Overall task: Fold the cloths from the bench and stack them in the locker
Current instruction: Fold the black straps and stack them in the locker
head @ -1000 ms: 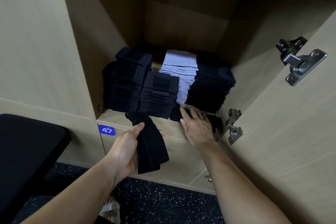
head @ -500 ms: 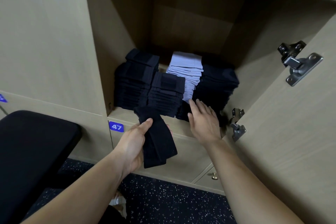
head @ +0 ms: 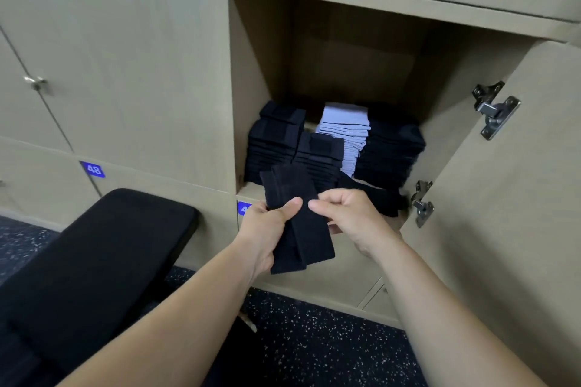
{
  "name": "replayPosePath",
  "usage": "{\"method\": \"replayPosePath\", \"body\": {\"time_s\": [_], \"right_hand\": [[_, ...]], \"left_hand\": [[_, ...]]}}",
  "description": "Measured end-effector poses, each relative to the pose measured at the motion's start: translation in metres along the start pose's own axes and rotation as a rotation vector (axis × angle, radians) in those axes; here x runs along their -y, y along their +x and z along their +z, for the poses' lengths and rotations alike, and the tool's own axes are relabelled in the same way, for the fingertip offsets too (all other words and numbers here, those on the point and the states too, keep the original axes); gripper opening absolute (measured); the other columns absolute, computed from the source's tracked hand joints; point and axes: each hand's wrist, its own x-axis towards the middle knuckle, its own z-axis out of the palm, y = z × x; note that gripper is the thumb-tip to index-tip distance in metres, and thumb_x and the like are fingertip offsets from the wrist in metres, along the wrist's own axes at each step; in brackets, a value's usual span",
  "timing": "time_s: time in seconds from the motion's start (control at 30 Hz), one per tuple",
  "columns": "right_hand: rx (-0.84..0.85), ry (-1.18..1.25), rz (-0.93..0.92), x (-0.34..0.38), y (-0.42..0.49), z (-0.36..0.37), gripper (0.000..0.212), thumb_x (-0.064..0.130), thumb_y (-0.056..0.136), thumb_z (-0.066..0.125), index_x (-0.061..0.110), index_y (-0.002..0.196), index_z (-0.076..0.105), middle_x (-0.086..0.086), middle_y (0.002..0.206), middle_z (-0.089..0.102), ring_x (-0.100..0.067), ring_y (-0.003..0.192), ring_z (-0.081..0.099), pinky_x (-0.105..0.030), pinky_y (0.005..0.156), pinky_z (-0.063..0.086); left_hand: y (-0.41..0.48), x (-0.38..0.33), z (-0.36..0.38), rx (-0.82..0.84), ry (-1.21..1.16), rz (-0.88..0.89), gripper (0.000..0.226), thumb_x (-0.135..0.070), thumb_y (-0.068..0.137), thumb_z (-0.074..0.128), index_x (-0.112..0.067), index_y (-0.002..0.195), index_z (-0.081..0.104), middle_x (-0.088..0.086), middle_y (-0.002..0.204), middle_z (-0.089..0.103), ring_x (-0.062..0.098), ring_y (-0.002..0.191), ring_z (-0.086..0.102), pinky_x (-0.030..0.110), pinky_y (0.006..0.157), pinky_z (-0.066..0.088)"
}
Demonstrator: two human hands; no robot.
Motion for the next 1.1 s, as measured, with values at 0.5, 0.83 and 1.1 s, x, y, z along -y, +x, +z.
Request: {"method": "replayPosePath", "body": {"time_s": [0.5,0.83,1.1], "right_hand": [[-0.189,0.249,0.197,-0.013,-0.007,0.007,0.011,0.008,0.089,0.065,0.013,0.081,0.07,-0.003,0.08,0.074,-0.013,0.071,0.07,-0.027,0.064,0.057],[-0.345,0.378,0.227,-0.033,0.024,-0.03,0.006,0.003,0.085,0.069,0.005,0.091,0.069,-0.015,0.095,0.072,-0.024,0.084,0.068,-0.038,0.081,0.057],[-0.704,-0.672,-0.05,-0.049,0.078,-0.097,0.018,0.015,0.092,0.056,0.014,0.103,0.07,-0.009,0.097,0.071,-0.031,0.091,0.064,-0.034,0.072,0.048]], "left_hand": [[-0.002,0.003,0.008,-0.07,-0.025,0.06,0.012,-0.011,0.093,0.064,-0.012,0.105,0.066,0.012,0.093,0.076,0.033,0.085,0.073,0.052,0.074,0.059],[0.019,0.013,0.022,-0.069,-0.018,0.033,0.012,0.001,0.081,0.073,-0.007,0.09,0.068,0.013,0.08,0.072,0.028,0.082,0.064,0.04,0.082,0.052],[0.049,0.017,0.018,-0.1,-0.067,0.0,0.028,0.004,0.08,0.072,-0.003,0.107,0.067,0.018,0.095,0.074,0.024,0.081,0.07,0.039,0.083,0.054]]}}
